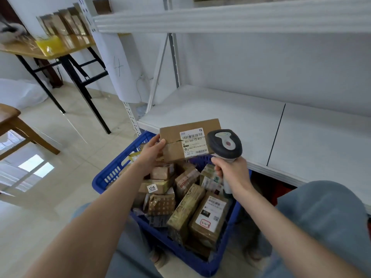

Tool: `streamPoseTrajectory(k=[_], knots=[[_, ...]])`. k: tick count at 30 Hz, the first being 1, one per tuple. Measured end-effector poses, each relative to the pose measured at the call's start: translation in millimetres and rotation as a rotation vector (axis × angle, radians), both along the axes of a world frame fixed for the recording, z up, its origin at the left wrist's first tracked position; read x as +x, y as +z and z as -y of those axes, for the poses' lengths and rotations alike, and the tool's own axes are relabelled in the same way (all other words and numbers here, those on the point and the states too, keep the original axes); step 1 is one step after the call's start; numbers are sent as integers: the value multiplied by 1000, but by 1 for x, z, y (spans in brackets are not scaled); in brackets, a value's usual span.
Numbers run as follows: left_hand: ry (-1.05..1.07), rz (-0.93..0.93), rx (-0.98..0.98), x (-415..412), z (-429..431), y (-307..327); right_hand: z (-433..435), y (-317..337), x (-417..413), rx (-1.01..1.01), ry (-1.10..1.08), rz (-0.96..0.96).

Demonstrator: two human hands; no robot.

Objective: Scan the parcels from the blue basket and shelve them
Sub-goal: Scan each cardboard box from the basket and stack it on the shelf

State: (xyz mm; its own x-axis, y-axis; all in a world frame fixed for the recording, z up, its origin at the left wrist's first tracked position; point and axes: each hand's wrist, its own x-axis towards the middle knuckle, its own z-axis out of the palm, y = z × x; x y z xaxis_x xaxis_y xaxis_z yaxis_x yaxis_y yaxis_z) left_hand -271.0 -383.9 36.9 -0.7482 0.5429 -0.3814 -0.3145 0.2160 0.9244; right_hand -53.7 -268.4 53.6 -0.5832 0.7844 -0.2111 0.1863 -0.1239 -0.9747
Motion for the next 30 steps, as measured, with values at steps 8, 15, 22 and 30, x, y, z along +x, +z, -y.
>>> streamPoseTrajectory(k=[8,15,22,30], knots=[[58,-176,160,-17,2,113,-29,109,-22,289,-74,-171],[146,-171,297,-25,-9,205,-36,178,-45,359,-123,-299],[197,-1,442,-28,-62,283,-60,215,-72,232,-206,-397],[187,-153,307,-32,-129,315,-86,205,-86,160,-253,-386]])
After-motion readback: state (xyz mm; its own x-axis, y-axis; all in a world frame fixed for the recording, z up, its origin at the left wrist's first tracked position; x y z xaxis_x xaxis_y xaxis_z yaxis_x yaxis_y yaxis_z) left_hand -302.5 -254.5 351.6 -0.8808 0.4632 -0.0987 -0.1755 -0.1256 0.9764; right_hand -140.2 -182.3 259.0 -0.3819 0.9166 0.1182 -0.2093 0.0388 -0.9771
